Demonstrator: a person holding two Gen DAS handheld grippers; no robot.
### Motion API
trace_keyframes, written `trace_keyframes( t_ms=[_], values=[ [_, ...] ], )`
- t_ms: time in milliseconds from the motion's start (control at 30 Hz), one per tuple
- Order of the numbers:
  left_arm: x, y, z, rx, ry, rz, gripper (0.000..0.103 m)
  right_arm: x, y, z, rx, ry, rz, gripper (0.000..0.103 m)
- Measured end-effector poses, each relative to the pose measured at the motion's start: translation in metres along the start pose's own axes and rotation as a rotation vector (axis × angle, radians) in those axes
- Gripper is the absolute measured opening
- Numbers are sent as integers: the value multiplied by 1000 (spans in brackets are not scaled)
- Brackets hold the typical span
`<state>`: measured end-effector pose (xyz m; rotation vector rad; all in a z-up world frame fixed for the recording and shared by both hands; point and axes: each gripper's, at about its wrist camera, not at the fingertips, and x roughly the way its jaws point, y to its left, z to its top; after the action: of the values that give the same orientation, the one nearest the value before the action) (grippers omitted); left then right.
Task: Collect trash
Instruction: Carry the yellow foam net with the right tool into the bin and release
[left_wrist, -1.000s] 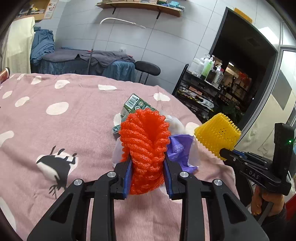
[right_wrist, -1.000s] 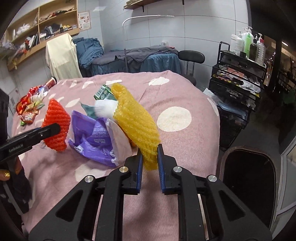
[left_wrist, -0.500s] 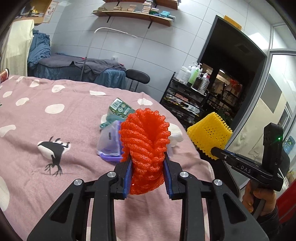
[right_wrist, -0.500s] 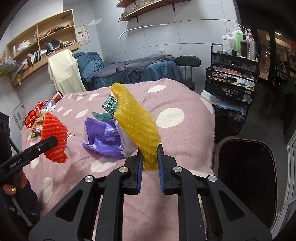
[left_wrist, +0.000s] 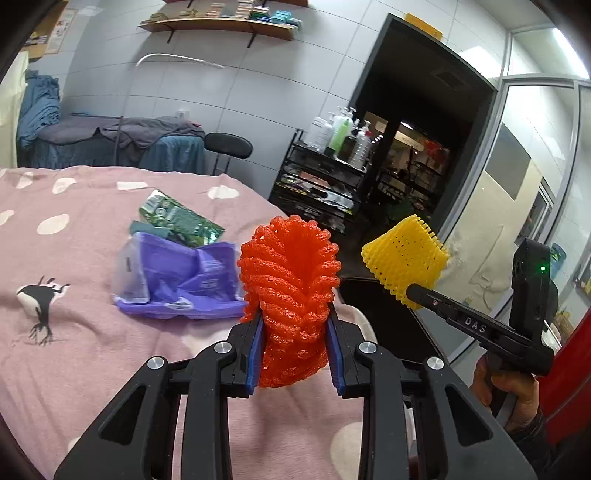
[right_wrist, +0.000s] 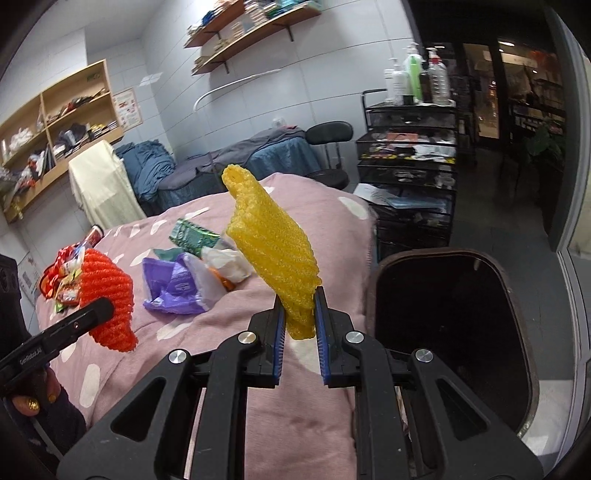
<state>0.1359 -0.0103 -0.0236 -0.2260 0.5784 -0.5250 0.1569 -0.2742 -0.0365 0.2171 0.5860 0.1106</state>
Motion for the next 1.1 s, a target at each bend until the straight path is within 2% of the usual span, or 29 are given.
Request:
trace_keyframes(
  t_ms=[400, 500, 733, 833, 933, 967, 1000, 1067, 1100],
  values=[
    [26, -40, 1, 70, 32, -76, 29, 2, -62, -10, 137, 10, -130, 16],
    [35, -49, 0, 81, 45, -95, 29, 8, -74, -16, 156, 28, -187, 16],
    [50, -63, -6, 101, 80, -123, 29, 30, -99, -29, 204, 99, -250, 16],
    [53, -65, -7, 106, 90, -127, 29, 40, -107, -36, 229, 133, -266, 16],
    [56, -65, -8, 102, 101, -133, 29, 49, -113, -44, 248, 162, -270, 21],
    [57, -65, -9, 99, 106, -136, 29, 52, -114, -45, 250, 172, -267, 28],
    [57, -66, -9, 99, 108, -137, 29, 53, -115, -48, 258, 176, -267, 46],
    [59, -67, -9, 105, 111, -137, 29, 51, -114, -51, 268, 156, -278, 66],
    [60, -69, -9, 107, 113, -138, 29, 51, -114, -52, 267, 150, -285, 70]
  ],
)
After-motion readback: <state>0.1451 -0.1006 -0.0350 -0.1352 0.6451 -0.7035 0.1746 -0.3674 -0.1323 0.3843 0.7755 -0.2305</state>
